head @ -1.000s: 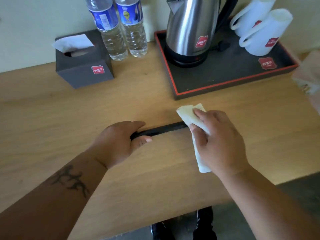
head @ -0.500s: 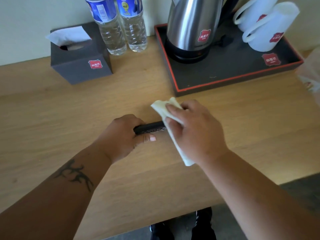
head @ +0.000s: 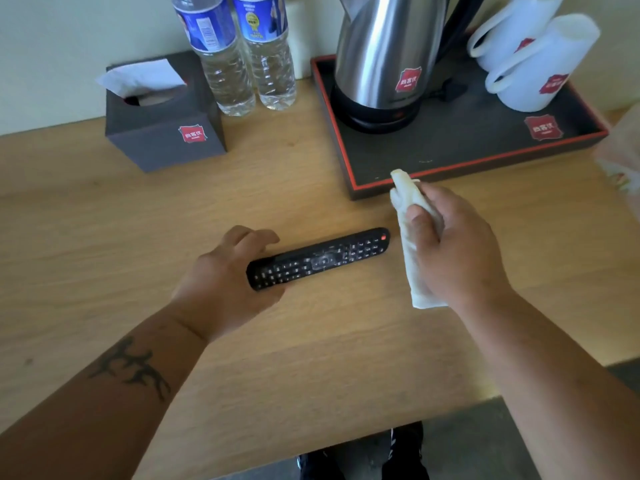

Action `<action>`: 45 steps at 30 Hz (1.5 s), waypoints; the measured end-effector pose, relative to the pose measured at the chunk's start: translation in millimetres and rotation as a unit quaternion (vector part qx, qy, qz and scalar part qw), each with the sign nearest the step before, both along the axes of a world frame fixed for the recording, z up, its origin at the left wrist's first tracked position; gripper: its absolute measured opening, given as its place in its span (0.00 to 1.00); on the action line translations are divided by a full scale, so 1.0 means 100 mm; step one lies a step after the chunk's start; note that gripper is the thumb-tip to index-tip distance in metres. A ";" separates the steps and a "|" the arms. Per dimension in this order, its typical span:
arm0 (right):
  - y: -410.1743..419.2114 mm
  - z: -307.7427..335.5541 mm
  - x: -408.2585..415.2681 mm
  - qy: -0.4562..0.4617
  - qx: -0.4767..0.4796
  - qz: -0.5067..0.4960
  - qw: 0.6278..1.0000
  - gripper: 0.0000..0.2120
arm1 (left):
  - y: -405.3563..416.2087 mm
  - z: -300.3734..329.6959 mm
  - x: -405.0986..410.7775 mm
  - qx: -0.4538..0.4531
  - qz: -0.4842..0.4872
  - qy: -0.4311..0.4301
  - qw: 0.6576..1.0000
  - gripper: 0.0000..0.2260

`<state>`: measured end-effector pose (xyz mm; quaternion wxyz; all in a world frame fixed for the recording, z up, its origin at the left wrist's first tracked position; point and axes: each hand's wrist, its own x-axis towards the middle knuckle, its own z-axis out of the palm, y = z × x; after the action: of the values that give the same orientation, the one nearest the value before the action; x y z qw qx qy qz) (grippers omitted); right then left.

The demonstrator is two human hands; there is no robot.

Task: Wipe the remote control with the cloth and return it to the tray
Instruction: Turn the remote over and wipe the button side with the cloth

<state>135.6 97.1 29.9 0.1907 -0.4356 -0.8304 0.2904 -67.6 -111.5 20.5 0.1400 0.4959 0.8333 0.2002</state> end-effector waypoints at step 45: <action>-0.39 0.14 -0.58 -0.207 0.173 0.227 0.936 0.11 | -0.10 -0.34 0.07 -0.020 0.029 0.064 0.997 0.27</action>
<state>77.5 58.0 44.0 0.0158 -0.2466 -0.9656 0.0812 -60.2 -122.0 -13.3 0.0905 0.4807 0.8583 0.1549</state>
